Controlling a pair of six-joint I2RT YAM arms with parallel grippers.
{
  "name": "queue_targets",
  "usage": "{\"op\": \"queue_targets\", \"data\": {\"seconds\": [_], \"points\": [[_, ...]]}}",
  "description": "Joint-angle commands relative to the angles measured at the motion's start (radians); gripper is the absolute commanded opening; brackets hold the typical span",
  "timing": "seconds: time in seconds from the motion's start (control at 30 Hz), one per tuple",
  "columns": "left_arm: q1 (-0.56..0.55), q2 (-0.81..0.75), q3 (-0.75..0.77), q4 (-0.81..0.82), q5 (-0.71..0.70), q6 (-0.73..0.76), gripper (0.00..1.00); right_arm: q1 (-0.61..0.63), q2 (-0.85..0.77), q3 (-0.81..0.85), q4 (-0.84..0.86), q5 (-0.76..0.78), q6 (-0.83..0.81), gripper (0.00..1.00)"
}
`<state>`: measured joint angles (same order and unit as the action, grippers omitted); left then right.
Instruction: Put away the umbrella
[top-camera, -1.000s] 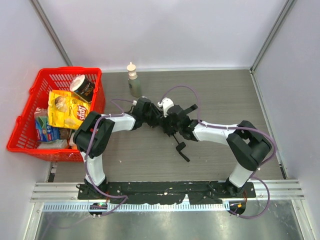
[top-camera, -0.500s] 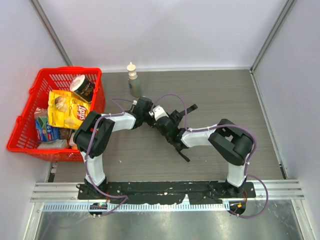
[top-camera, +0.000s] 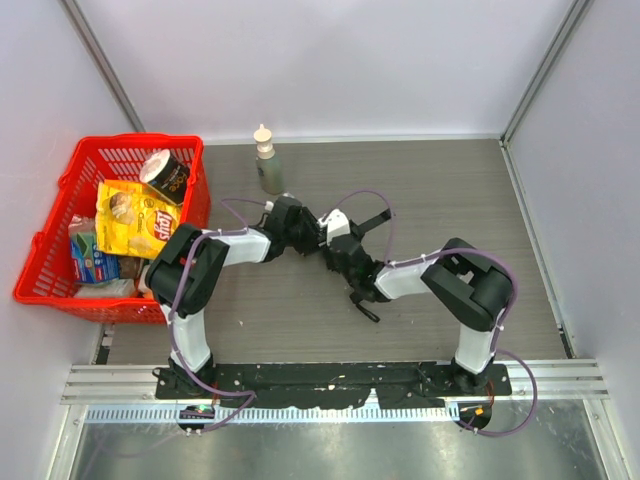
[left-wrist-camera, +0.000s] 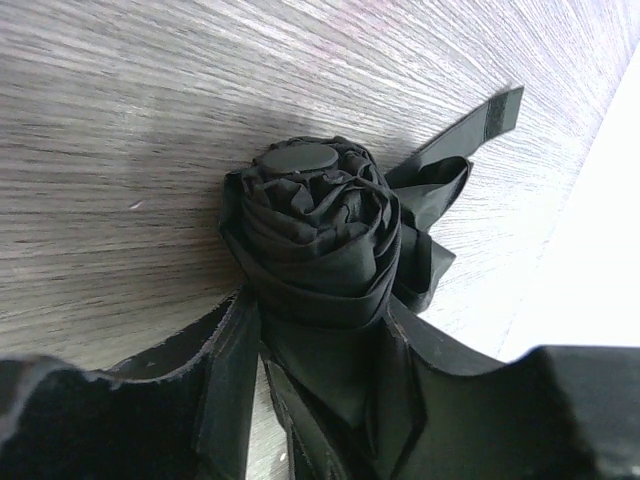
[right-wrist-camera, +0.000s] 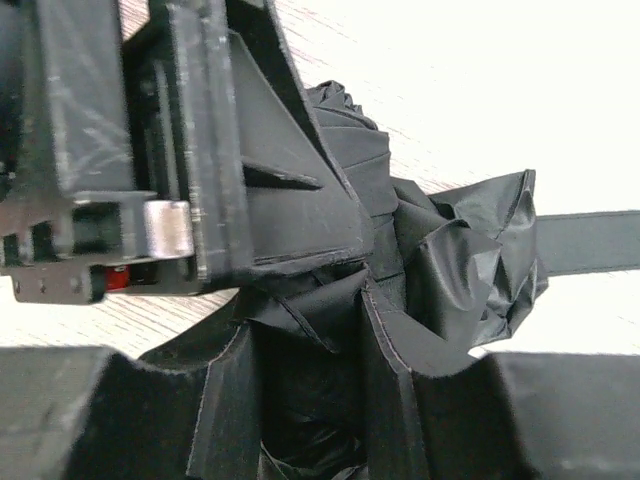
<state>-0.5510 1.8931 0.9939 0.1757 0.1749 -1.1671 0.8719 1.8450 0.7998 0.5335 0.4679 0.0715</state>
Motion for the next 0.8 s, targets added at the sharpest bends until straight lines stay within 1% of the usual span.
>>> {"op": "queue_targets", "data": {"seconds": [0.0,0.03,0.07,0.1,0.13,0.17,0.2,0.27,0.4,0.63,0.7,0.77], "points": [[-0.006,-0.032,-0.066,-0.133,0.008,0.056,0.52,-0.131,0.091,-0.143,-0.034,-0.400,0.240,0.01],[-0.001,-0.038,-0.066,-0.130,0.008,0.061,0.57,-0.149,0.091,-0.160,-0.003,-0.507,0.273,0.01],[0.002,-0.045,-0.066,-0.130,0.006,0.063,0.71,-0.192,0.094,-0.181,0.049,-0.552,0.309,0.01],[0.006,-0.048,-0.069,-0.125,0.006,0.069,0.76,-0.211,0.099,-0.192,0.065,-0.619,0.324,0.01],[0.005,-0.054,-0.072,-0.124,0.003,0.075,0.82,-0.243,0.100,-0.211,0.112,-0.644,0.364,0.01],[0.006,-0.058,-0.074,-0.124,0.000,0.083,0.84,-0.263,0.106,-0.220,0.137,-0.716,0.385,0.01],[0.006,-0.060,-0.074,-0.127,0.001,0.089,0.85,-0.290,0.112,-0.231,0.175,-0.745,0.430,0.01],[0.006,-0.057,-0.078,-0.130,0.001,0.093,0.85,-0.330,0.150,-0.234,0.235,-0.866,0.488,0.01],[0.006,-0.022,-0.074,-0.120,0.014,0.092,0.86,-0.376,0.226,-0.215,0.347,-0.994,0.588,0.01],[0.003,0.050,-0.011,-0.139,0.024,0.109,0.85,-0.401,0.280,-0.197,0.405,-1.048,0.659,0.01],[0.003,0.064,0.000,-0.145,0.017,0.109,0.83,-0.402,0.281,-0.186,0.404,-1.058,0.662,0.01],[0.005,0.080,0.006,-0.143,0.017,0.110,0.79,-0.404,0.286,-0.171,0.390,-1.075,0.660,0.01]]}}
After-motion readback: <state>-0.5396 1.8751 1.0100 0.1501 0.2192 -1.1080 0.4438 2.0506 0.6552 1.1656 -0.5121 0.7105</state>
